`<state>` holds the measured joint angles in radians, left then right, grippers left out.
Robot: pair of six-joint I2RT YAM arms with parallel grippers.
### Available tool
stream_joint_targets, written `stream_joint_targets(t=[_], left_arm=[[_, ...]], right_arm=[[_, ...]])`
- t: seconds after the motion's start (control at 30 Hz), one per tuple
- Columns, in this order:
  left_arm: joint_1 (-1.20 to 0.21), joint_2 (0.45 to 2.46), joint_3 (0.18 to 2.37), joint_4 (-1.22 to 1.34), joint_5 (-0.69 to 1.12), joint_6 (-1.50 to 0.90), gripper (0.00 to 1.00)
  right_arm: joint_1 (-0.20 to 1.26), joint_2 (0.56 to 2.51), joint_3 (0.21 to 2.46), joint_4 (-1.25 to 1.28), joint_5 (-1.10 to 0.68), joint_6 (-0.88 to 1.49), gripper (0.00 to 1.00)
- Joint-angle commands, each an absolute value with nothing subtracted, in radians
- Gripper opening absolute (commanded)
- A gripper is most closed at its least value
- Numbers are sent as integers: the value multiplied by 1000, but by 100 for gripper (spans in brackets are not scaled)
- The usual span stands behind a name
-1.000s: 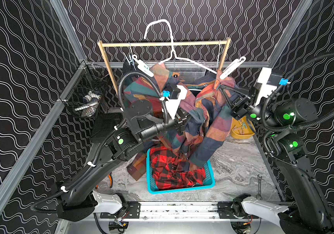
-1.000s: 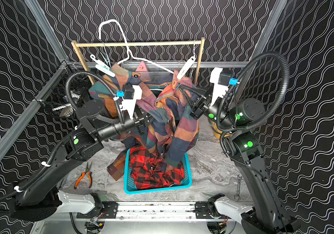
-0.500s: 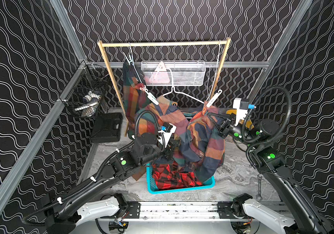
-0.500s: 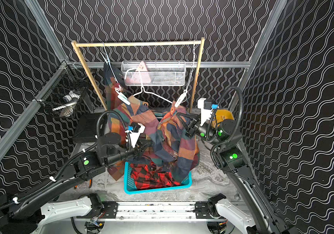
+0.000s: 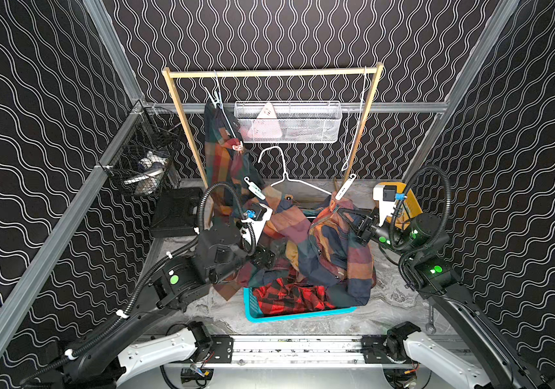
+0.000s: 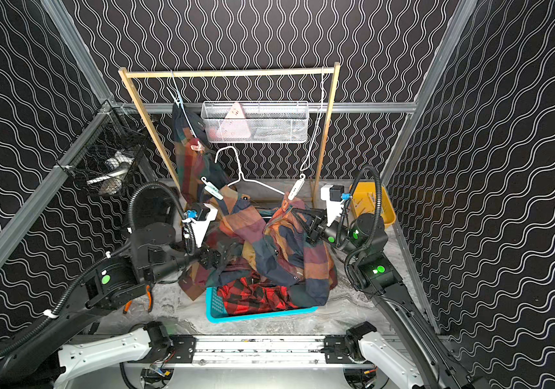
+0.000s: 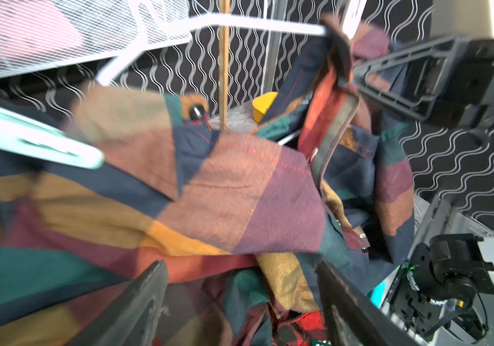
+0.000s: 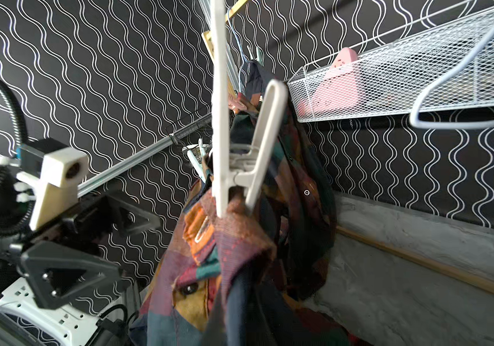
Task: Remove the clothespins securing long-sleeve shirts to the hanger
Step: Place the long-sleeve shirt at the bin, then adjust the hanger.
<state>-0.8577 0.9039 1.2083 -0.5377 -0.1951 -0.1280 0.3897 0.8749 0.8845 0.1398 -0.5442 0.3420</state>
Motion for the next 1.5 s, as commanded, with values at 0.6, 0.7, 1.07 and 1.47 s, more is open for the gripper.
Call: stream_joint_targets(t=[0.6, 0.7, 1.07, 1.47], left_arm=[[-498, 1148, 1370, -320, 61, 107, 83], [-480, 1167, 1363, -309, 94, 106, 82], [-424, 1191, 1340, -276, 244, 112, 69], [-412, 1173, 1293, -222, 253, 136, 0]], right_arm=[[354, 933, 876, 351, -737, 253, 0], [352, 940, 871, 380, -772, 260, 0], [350, 957, 871, 414, -842, 244, 0], [347, 1024, 926, 244, -800, 206, 0]])
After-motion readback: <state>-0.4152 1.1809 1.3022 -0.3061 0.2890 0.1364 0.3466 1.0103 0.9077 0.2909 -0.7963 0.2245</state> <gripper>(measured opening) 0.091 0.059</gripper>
